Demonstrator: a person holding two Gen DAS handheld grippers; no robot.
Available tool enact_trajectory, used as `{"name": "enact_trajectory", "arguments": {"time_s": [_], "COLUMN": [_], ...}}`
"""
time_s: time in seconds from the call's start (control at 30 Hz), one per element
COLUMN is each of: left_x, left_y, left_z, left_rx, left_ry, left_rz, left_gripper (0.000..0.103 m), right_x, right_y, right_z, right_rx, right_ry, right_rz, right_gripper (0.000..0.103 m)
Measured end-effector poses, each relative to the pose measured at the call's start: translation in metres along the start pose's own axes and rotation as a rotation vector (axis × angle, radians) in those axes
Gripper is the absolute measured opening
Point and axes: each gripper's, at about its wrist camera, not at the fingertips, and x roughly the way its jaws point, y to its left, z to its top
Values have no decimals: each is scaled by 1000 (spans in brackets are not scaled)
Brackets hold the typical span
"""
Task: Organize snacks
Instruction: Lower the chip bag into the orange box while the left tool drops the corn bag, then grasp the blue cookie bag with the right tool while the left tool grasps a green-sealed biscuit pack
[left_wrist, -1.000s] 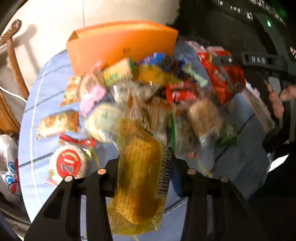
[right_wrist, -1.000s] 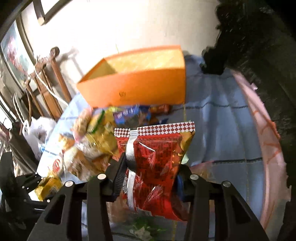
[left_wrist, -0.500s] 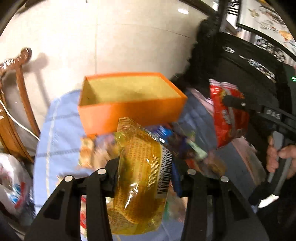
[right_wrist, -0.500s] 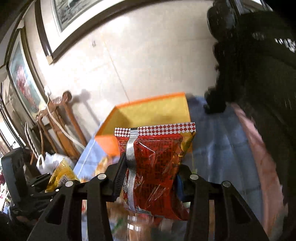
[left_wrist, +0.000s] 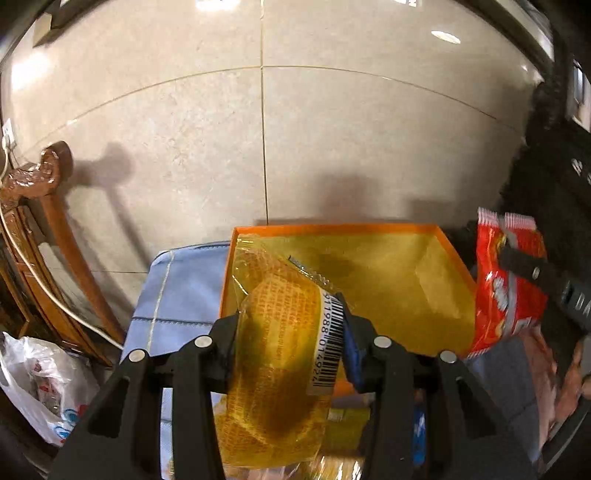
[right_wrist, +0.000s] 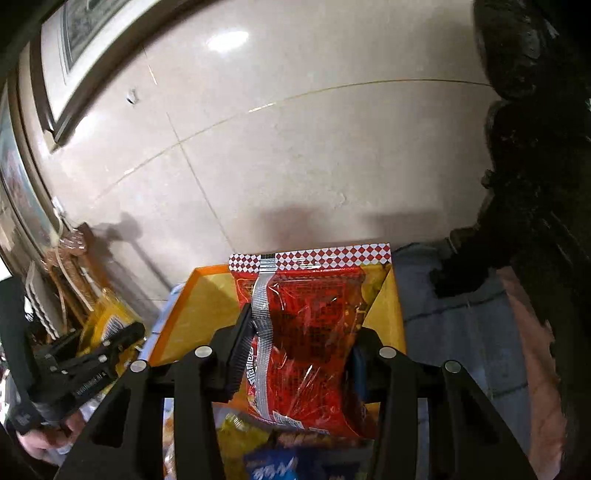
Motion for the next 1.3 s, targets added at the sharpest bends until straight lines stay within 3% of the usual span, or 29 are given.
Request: {"name": "enact_trajectory", "arguments": {"time_s": [0.13,0.33,0.37,0.4,0.43,0.47,0.5,0.63,0.8,1.0,1.2,1.23,1.27,1.3], "left_x": [24,50,54,55,56,55,50,34,-1,-19,-18,-17,-16,-11], "left_y": [-7,-14,-14,-15,-14,-14,-11,-3,11,15,16,12,6,-3], "left_z": [14,17,17,16,14,12,9,-9,-57,-133,-156,-157,-158,-159], "left_rx": [22,59,54,47,25,15,2,40,96,311,464,489,513,561], "left_ry": [10,35,52,60,52,45,10,-6,15,98,156,148,140,133], "left_rz": [30,15,3,5,43,68,78,77,17,23,-95,-119,-137,-164], "left_gripper": [42,42,43,52,89,99,99,99,99,99,99,99,99,99], "right_x": [27,53,56,59,60,57,53,41,10,25,60,65,67,68], "right_y": [2,-1,0,1,1,2,0,-8,-11,8,31,32,31,27], "right_z": [8,8,8,8,7,6,5,-2,-55,-141,-163,-164,-164,-164], "right_rx": [-8,-15,-27,-40,-46,-49,-51,-43,-135,-259,-350,-355,-343,-320], "right_ry": [41,96,105,117,112,85,61,69,174,354,416,421,417,419], "right_rz": [-13,-15,-14,-14,-31,-62,-76,-84,-45,-50,11,7,9,24], "right_gripper": [45,45,50,58,86,100,99,99,99,99,99,97,78,79]}}
